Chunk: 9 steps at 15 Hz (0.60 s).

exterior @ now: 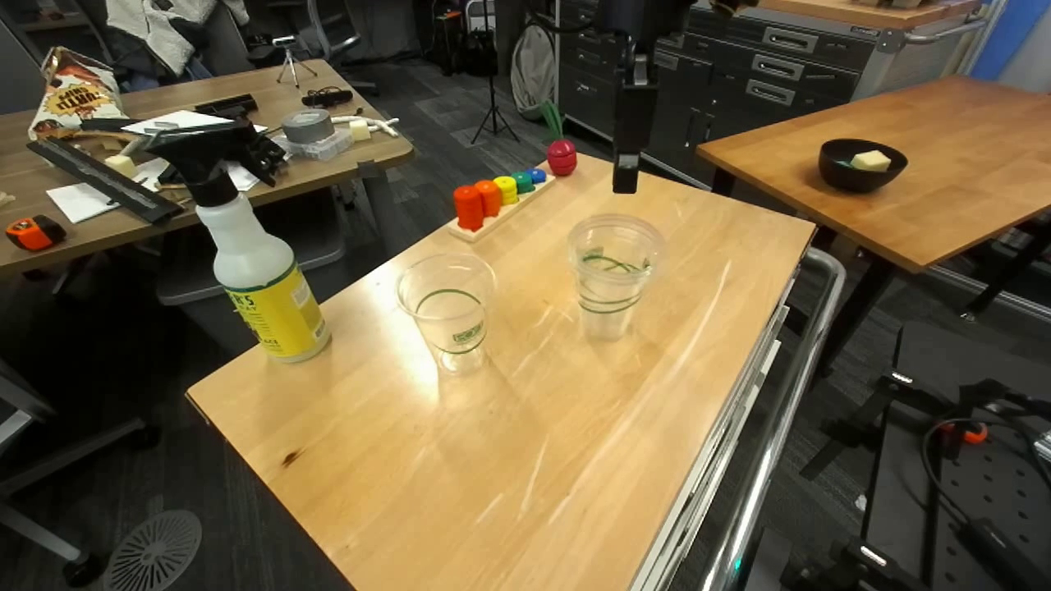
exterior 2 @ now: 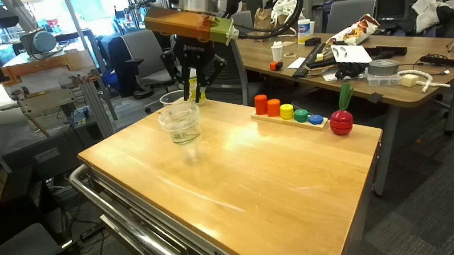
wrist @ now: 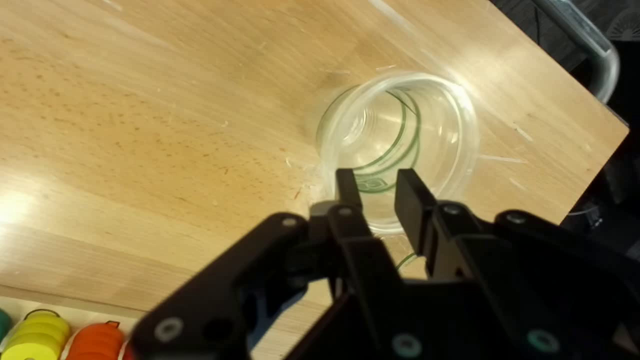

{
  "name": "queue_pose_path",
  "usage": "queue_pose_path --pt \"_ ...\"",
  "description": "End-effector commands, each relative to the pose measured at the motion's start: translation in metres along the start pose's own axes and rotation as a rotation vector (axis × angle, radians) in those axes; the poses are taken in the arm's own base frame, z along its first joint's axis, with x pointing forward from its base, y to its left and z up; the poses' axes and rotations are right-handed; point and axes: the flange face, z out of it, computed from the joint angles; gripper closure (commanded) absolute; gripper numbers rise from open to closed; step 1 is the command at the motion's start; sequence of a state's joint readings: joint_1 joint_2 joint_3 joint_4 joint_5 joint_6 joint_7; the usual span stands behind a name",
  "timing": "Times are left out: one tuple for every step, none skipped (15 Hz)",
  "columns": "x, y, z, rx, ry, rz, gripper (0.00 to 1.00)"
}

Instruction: Stack up the plastic cups on each other.

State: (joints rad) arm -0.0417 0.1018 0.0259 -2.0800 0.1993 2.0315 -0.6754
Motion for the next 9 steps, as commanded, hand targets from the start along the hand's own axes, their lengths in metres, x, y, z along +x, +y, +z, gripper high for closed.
queue_pose_path --pt "0.003 -0.015 -0.013 -0.014 0.048 -0.038 0.42" --pt "0.004 -0.016 -0.014 -0.016 0.053 -0.043 0.33" --pt "0.004 -0.017 -0.015 -0.016 0.057 -0.044 0.26" --pt "0.005 -0.017 -0.016 -0.019 0.062 -0.044 0.17" --pt "0.006 -0.017 -0.017 -0.029 0.069 -0.038 0.11" --pt "0.006 -0.014 -0.017 -0.05 0.074 -0.026 0.02" --pt "0.006 -0.009 -0.015 -0.062 0.073 -0.01 0.0" --pt "0.006 -0.005 -0.01 -0.065 0.068 0.0 0.0" --pt "0.005 -0.002 -0.007 -0.062 0.066 0.009 0.0"
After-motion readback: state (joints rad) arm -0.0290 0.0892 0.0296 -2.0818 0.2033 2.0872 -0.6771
